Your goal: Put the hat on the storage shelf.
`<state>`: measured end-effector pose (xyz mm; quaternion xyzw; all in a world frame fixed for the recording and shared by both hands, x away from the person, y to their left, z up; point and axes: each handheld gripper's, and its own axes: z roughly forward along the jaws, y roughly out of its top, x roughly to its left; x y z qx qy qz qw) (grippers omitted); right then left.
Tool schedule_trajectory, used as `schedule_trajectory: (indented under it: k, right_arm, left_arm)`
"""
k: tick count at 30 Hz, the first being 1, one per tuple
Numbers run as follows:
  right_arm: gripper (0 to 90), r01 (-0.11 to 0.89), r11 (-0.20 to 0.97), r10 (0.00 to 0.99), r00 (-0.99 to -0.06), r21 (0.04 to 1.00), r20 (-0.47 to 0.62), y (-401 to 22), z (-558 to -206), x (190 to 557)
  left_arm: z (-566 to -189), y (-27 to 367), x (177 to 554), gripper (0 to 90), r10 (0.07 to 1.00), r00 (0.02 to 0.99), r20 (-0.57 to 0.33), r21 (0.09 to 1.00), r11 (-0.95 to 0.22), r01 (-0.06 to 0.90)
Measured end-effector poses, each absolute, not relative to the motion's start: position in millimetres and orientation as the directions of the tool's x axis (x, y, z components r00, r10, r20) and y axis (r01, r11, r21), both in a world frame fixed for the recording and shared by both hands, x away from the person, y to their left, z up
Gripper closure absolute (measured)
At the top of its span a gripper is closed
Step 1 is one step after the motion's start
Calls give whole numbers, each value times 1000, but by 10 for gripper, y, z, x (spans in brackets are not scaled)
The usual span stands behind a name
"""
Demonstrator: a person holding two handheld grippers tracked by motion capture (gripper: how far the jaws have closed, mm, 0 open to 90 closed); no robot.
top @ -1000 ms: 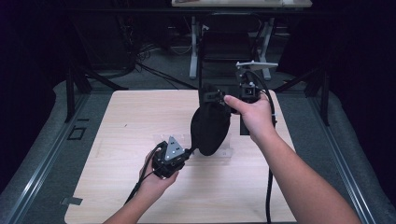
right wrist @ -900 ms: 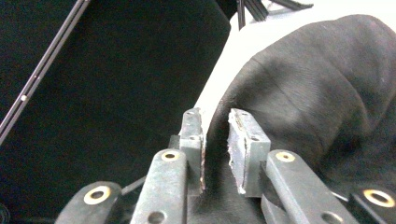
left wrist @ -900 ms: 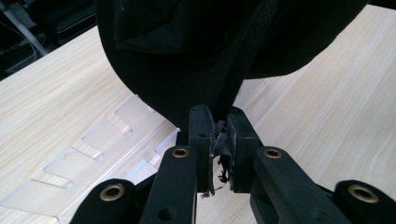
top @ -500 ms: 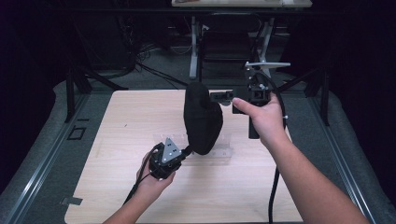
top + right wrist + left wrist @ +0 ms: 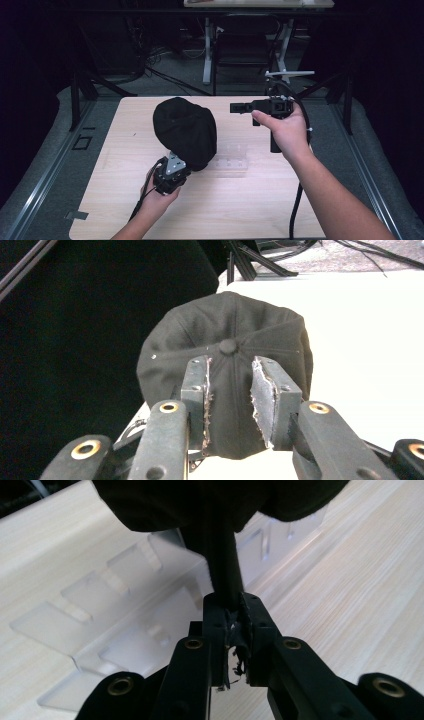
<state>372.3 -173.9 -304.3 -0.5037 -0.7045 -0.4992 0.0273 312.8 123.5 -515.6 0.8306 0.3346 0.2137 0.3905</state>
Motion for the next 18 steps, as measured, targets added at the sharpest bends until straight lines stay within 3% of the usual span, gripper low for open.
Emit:
schedule_trajectory:
  k: [18]
  right_arm:
    - [679, 703, 26, 758, -478, 711, 444, -1884, -3154, 3577]
  left_arm:
    - [-5287, 1278, 3050, 815, 725, 679, 111, 791, -478, 381]
